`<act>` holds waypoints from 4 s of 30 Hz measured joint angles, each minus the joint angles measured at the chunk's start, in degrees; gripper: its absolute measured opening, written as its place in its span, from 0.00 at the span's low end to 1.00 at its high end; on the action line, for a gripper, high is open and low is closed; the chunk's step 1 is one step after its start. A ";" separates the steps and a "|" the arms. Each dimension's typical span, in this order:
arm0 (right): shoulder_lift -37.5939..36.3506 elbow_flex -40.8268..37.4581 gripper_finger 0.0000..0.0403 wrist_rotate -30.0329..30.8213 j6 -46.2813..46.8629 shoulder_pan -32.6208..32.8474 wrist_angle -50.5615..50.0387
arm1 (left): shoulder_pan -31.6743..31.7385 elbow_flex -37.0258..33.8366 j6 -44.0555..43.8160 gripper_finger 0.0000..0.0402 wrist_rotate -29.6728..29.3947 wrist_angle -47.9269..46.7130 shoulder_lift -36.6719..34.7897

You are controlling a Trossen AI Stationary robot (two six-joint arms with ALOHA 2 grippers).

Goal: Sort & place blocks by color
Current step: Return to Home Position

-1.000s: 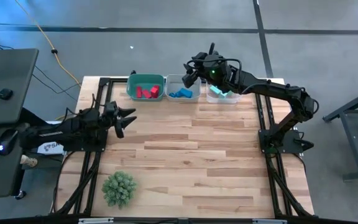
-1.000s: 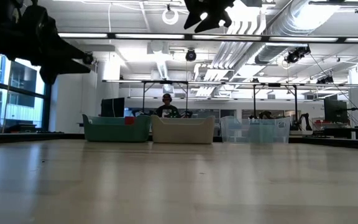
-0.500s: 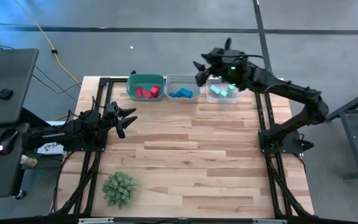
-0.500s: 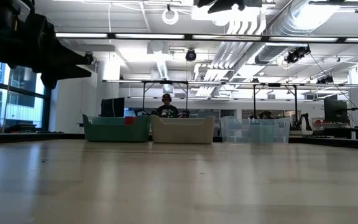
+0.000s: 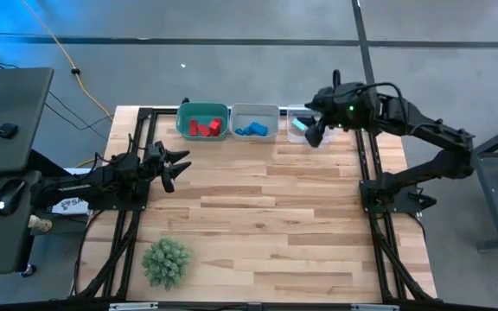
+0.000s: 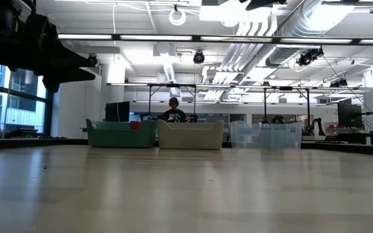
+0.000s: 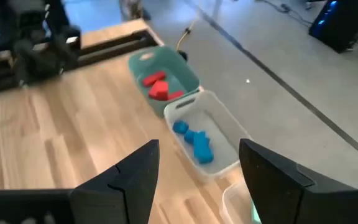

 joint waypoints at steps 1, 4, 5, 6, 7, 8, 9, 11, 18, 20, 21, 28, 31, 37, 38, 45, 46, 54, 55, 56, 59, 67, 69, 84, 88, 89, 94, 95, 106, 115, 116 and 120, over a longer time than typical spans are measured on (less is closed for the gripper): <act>0.00 -0.02 0.53 0.09 -0.17 0.80 -0.55 | 0.00 0.00 0.00 0.37 0.00 0.00 0.00; -0.29 -0.04 0.53 0.23 -1.84 3.13 -1.58 | 0.00 0.00 0.00 0.37 0.00 0.00 0.00; -0.61 -0.04 0.53 0.24 -2.57 3.90 -2.32 | 0.00 0.00 0.00 0.37 0.00 -0.02 0.00; -1.13 -0.04 0.53 0.26 -2.89 4.57 -3.17 | 0.00 0.00 0.00 0.37 0.00 0.00 0.00; -1.79 -0.04 0.53 0.20 -3.17 5.13 -4.23 | 0.00 0.00 0.00 0.37 0.02 -0.02 0.00; -2.42 -0.28 0.53 0.23 -3.26 5.46 -5.03 | 0.00 0.00 0.00 0.37 0.03 -0.02 0.00; -3.73 -1.61 0.53 0.21 -3.34 5.80 -4.57 | 0.00 0.00 0.00 0.37 0.03 -0.02 0.00; -7.47 -6.59 0.53 0.27 -2.88 6.38 -2.11 | 0.00 0.00 0.00 0.37 0.06 -0.02 0.00; -24.44 -28.29 0.53 -6.33 0.53 7.96 15.51 | 0.00 0.00 0.00 0.37 0.15 -0.04 0.00; -28.58 -32.76 0.53 -7.71 0.88 8.30 18.71 | 0.00 0.00 0.00 0.37 0.15 -0.04 0.00; -30.60 -34.74 0.53 -7.92 1.04 8.50 19.74 | 0.00 0.00 0.00 0.37 0.15 -0.04 0.00; -44.17 -48.31 0.53 -8.06 4.57 10.46 24.06 | 0.00 0.00 0.00 0.37 0.13 -0.04 0.00; -49.95 -54.47 0.53 -8.08 7.46 11.52 26.49 | 0.00 0.00 0.00 0.37 0.13 -0.04 0.00; -59.03 -65.05 0.53 -8.39 8.88 14.02 33.53 | 0.00 0.00 0.00 0.37 0.11 -0.04 0.00; -60.12 -66.30 0.53 -8.52 8.88 14.33 34.15 | 0.00 0.00 0.00 0.37 0.11 -0.04 0.00; -65.38 -71.73 0.53 -9.09 8.51 15.87 36.38 | 0.00 0.00 0.00 0.37 0.04 -0.04 0.00; -65.86 -72.49 0.53 -9.14 8.42 16.09 37.07 | 0.00 0.00 0.00 0.37 0.04 -0.04 0.00; -69.28 -79.61 0.53 -11.16 9.49 17.07 43.85 | 0.00 0.00 0.00 0.37 0.04 -0.04 0.00; -69.67 -80.42 0.53 -11.36 9.83 17.06 44.13 | 0.00 0.00 0.00 0.37 0.04 -0.04 0.00; -69.99 -81.21 0.53 -11.79 10.15 17.06 44.42 | 0.00 0.00 0.00 0.37 0.04 -0.04 0.00; -70.65 -83.60 0.53 -12.88 11.42 17.06 45.64 | 0.00 0.00 0.00 0.37 0.04 -0.04 0.01; -70.39 -87.81 0.53 -13.32 14.17 17.15 50.36 | 0.00 0.00 0.00 0.37 0.04 -0.03 0.00; -70.42 -88.38 0.53 -12.83 14.12 17.13 51.95 | 0.00 0.00 0.00 0.37 0.07 -0.01 0.02; -70.41 -88.50 0.53 -13.02 13.81 17.13 52.16 | 0.00 0.00 0.00 0.37 0.07 -0.03 0.02; -70.40 -88.50 0.53 -13.02 13.82 17.13 52.14 | 0.00 0.00 0.00 0.37 0.07 -0.02 0.02; -70.40 -88.50 0.53 -13.02 13.79 17.13 52.13 | 0.00 0.00 0.00 0.37 0.07 -0.02 0.02; -70.40 -88.50 0.53 -13.02 13.79 17.13 52.10 | 0.00 0.00 0.00 0.37 0.07 -0.02 0.02; -70.40 -88.50 0.53 -13.02 13.79 17.13 52.10 | 0.00 0.00 -0.02 0.37 0.07 -0.04 0.02; -70.40 -88.50 0.53 -13.02 13.79 17.13 52.07 | 0.00 0.00 0.00 0.37 0.07 -0.04 0.02; -70.40 -88.50 0.53 -13.01 13.79 17.13 52.06 | 0.00 0.00 0.00 0.37 0.05 -0.04 0.02; -70.40 -88.50 0.53 -13.01 13.79 17.13 52.07 | 0.00 0.00 -0.02 0.37 0.07 -0.02 0.02; -70.40 -88.50 0.53 -13.01 13.79 17.13 52.05 | 0.00 0.00 0.00 0.37 0.07 -0.04 0.02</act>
